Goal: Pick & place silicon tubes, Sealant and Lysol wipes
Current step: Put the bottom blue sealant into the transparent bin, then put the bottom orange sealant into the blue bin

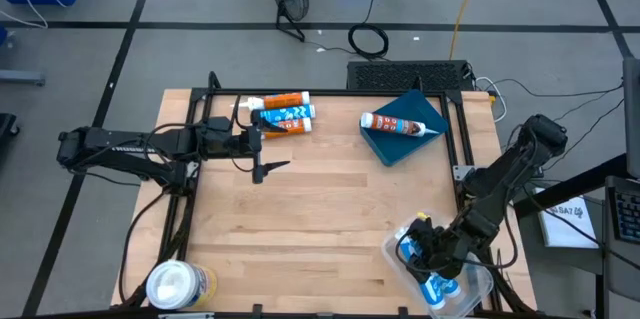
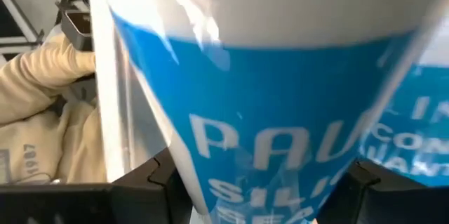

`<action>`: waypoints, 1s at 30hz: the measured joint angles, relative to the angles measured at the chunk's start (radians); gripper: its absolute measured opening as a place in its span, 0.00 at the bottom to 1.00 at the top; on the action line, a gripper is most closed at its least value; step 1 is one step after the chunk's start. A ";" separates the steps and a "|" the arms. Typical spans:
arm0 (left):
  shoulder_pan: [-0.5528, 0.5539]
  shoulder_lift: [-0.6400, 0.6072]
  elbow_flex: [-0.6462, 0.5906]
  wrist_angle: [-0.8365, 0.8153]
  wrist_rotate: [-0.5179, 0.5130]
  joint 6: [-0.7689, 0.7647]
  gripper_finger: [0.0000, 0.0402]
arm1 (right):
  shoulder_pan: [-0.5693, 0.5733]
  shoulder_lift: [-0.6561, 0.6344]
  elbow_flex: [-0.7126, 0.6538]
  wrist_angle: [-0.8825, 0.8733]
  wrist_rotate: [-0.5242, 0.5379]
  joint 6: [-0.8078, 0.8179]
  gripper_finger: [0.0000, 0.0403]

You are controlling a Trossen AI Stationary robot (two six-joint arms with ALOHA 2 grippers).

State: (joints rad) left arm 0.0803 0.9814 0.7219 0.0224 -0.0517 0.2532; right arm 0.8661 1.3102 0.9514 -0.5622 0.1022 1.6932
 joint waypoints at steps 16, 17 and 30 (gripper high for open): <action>0.000 0.000 0.000 0.004 0.000 -0.001 0.98 | 0.000 0.000 -0.042 0.085 -0.003 0.083 0.72; 0.000 0.000 0.000 0.004 0.000 -0.005 0.98 | 0.000 0.000 -0.042 0.084 -0.003 0.092 0.75; 0.000 0.000 0.000 0.004 0.000 -0.023 0.98 | 0.000 -0.023 -0.042 0.139 0.000 0.098 0.83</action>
State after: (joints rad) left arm 0.0803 0.9817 0.7219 0.0269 -0.0518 0.2302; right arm 0.8661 1.2874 0.9096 -0.4234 0.1020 1.7907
